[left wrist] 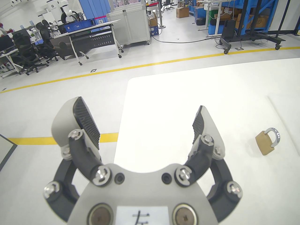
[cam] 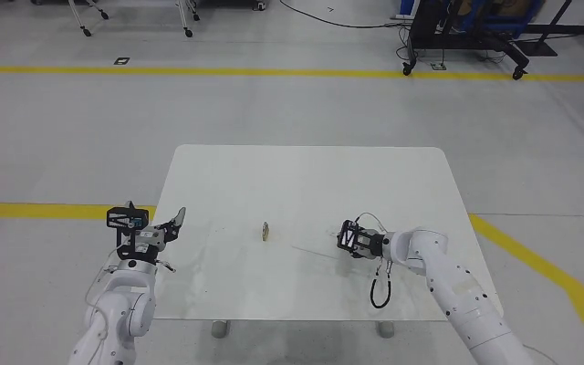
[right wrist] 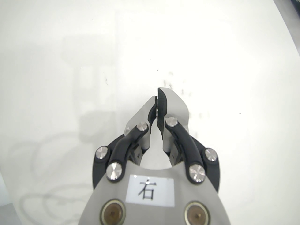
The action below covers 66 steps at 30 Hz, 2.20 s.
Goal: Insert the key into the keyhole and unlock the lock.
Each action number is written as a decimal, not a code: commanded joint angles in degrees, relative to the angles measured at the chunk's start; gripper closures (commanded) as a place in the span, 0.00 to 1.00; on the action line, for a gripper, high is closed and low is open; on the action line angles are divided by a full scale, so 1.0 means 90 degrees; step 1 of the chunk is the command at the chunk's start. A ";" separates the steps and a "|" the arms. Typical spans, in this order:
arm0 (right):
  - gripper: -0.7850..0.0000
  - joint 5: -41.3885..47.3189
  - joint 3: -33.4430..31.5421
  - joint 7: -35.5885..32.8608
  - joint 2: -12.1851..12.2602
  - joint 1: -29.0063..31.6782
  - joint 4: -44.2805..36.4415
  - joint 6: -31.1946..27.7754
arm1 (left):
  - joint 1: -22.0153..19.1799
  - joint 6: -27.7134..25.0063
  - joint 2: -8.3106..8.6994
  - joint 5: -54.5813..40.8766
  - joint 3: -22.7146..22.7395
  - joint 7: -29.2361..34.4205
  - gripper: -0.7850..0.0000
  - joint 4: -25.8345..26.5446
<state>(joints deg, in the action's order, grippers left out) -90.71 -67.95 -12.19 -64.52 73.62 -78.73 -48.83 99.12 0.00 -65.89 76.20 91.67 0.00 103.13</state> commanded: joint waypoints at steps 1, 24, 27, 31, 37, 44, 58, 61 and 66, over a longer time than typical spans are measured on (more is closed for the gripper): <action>1.00 -0.0034 -0.0018 0.0059 0.0021 0.0041 -0.0078 -0.0028 | 0.0000 0.0000 0.0000 0.0000 0.0000 0.0000 0.00 0.0000; 1.00 -0.0219 -0.0305 0.0759 0.0169 0.0415 -0.0530 -0.0040 | 0.0000 0.0000 0.0000 0.0000 0.0000 0.0000 0.00 0.0000; 1.00 0.0243 -0.0383 0.1464 0.0170 0.0538 -0.0506 -0.0032 | 0.0000 0.0000 0.0000 0.0000 0.0000 0.0000 0.00 0.0000; 1.00 0.1078 -0.0689 0.2718 0.0196 0.0752 -0.0317 -0.0175 | 0.0000 0.0000 0.0000 0.0000 0.0000 0.0000 0.00 0.0000; 1.00 0.1890 -0.0852 0.3671 0.0209 0.0892 -0.0036 -0.0621 | 0.0000 0.0000 0.0000 0.0000 0.0000 0.0000 0.00 0.0000; 1.00 0.1890 -0.0852 0.3671 0.0209 0.0892 -0.0036 -0.0621 | 0.0097 0.0417 0.0019 0.0637 0.0263 -0.0131 0.00 0.0176; 1.00 0.4435 -0.0094 0.3688 0.0068 0.0795 0.0307 -0.1019 | -0.1873 -0.1939 -0.0263 -0.6496 -0.1330 0.2373 0.00 -0.0479; 1.00 0.4521 -0.0094 0.3646 0.0080 0.0800 0.0307 -0.1019 | -0.2043 -0.1980 -0.0268 -0.6543 -0.1436 0.2579 0.00 -0.0503; 1.00 0.4521 -0.0094 0.3646 0.0080 0.0800 0.0307 -0.1019 | -0.2043 -0.1980 -0.0268 -0.6543 -0.1436 0.2579 0.00 -0.0503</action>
<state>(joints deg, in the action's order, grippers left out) -50.03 -68.79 20.62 -63.80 80.81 -75.97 -58.00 80.75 -17.83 -68.30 17.37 78.76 23.19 98.60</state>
